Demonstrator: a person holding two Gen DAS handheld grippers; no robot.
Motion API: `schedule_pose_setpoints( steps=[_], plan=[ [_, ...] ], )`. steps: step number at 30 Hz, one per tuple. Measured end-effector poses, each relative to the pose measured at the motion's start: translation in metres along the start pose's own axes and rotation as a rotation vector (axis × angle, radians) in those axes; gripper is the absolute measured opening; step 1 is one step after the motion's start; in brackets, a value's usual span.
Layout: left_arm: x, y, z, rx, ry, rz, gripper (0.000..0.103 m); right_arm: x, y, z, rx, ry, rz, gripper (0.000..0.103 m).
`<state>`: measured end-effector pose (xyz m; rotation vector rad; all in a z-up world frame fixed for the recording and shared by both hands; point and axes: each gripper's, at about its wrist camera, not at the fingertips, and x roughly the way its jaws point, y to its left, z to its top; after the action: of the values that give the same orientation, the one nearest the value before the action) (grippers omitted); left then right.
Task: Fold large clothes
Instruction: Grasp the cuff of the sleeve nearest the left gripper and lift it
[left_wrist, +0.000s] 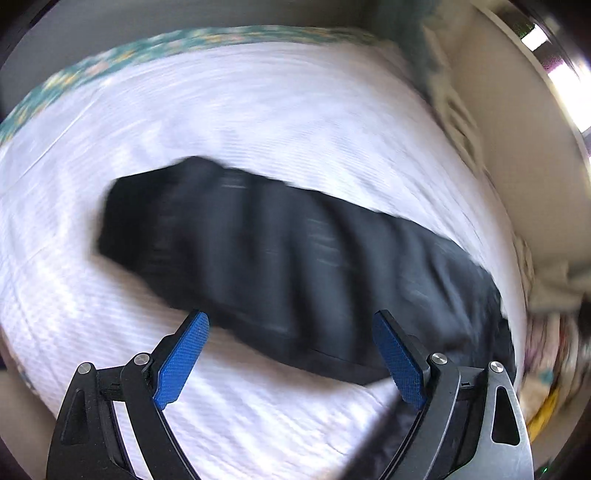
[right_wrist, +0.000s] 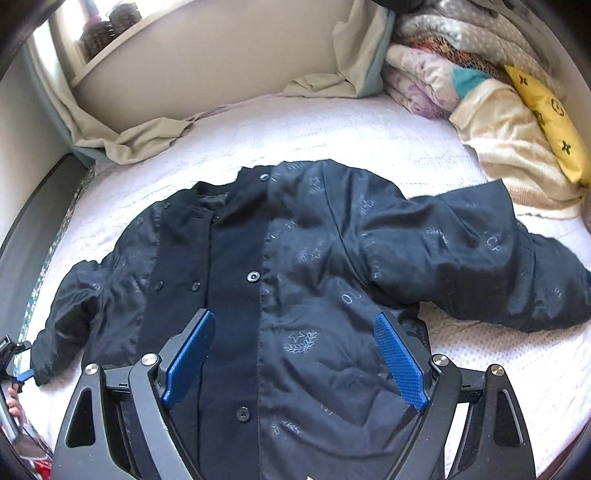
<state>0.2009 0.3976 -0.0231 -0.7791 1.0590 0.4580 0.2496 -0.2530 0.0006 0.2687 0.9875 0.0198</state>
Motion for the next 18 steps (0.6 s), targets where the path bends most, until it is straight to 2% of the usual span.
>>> schedule_pose_setpoints(
  steps=[3,7,10,13,15,17,18],
  plan=[
    [0.018,0.028,0.004,-0.091,0.058,0.008,0.092,-0.001,0.002,-0.003,-0.016,0.0,-0.008,0.088],
    [0.043,0.05,0.006,-0.224,0.134,-0.087,0.092,0.004,0.001,-0.005,-0.006,0.02,-0.008,0.088],
    [0.056,0.055,0.009,-0.28,0.131,-0.131,0.092,0.009,0.001,-0.005,-0.002,0.03,-0.009,0.088],
    [0.063,0.047,0.015,-0.294,0.075,-0.15,0.091,0.014,0.002,-0.007,-0.008,0.039,-0.01,0.088],
    [0.064,0.043,0.025,-0.292,0.051,-0.155,0.08,0.017,0.004,-0.008,-0.018,0.047,-0.014,0.088],
    [0.067,0.034,0.03,-0.288,0.039,-0.161,0.052,0.02,0.005,-0.01,-0.027,0.053,-0.019,0.088],
    [0.068,0.031,0.032,-0.283,0.037,-0.165,0.043,0.022,0.005,-0.011,-0.029,0.058,-0.024,0.088]
  ],
)
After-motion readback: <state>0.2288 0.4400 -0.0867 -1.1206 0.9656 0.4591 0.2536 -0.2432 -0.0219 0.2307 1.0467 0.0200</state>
